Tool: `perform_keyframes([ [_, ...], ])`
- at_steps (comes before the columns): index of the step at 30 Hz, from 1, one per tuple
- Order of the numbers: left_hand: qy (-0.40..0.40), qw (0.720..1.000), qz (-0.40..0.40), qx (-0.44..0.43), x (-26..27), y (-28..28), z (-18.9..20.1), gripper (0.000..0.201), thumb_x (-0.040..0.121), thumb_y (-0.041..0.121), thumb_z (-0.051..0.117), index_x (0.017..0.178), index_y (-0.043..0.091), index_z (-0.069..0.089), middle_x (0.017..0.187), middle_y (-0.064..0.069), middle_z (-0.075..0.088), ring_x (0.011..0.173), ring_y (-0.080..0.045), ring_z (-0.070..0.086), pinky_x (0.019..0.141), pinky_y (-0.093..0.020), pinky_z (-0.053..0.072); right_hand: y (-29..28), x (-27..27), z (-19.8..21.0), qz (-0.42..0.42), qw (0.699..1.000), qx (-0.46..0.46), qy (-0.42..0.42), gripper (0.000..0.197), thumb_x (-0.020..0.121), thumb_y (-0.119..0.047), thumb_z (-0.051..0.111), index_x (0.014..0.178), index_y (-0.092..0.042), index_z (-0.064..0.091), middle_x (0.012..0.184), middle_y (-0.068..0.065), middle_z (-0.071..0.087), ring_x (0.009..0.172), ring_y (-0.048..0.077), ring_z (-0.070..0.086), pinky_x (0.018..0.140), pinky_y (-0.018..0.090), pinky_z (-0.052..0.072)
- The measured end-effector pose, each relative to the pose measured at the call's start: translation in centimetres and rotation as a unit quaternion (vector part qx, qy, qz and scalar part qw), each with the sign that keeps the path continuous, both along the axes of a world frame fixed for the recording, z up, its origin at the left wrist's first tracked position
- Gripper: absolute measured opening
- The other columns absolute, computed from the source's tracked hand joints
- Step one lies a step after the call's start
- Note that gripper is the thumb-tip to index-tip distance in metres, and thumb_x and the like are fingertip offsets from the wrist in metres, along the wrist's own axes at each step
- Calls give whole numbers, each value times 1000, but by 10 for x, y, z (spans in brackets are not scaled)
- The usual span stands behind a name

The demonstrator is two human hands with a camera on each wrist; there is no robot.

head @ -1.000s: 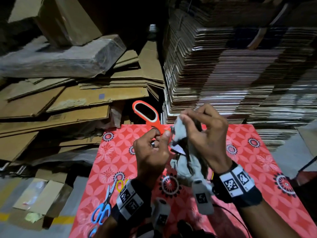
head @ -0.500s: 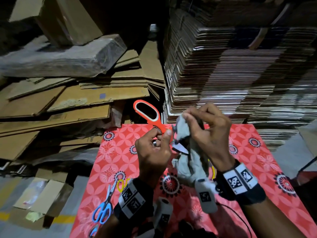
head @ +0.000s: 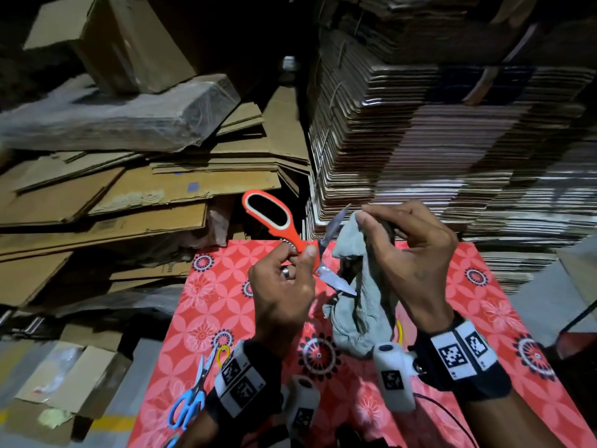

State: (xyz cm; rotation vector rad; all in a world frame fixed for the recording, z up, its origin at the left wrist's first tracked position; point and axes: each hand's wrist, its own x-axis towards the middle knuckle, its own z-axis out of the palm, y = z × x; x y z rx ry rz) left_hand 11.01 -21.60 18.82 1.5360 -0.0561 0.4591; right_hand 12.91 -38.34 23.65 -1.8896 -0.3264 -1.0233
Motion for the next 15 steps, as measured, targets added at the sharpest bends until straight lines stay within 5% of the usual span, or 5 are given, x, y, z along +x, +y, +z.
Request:
perform_keyframes([
  [6, 12, 998, -11, -54, -4, 1, 5, 43, 105, 14, 62, 67, 11, 42, 48, 8, 34, 41, -19, 37, 36, -30, 26, -15, 2, 5, 48, 998, -2, 37, 12, 83, -13, 90, 92, -15, 82, 90, -4, 76, 84, 15, 73, 72, 41, 59],
  [10, 13, 998, -10, -58, -4, 0, 5, 42, 104, 16, 63, 72, -3, 42, 50, -18, 31, 42, -22, 38, 35, -33, 22, -17, 5, 10, 44, 998, -28, 23, 9, 83, -11, 89, 88, -12, 82, 90, -2, 75, 86, 13, 72, 72, 32, 57],
  [15, 20, 998, -20, -55, -4, -1, 6, 42, 104, 20, 64, 70, 4, 45, 49, -10, 38, 40, -25, 41, 35, -32, 28, -6, 11, 17, 30, 999, -43, -12, 10, 84, -6, 85, 92, -10, 82, 94, 3, 71, 88, 13, 69, 75, 22, 54],
])
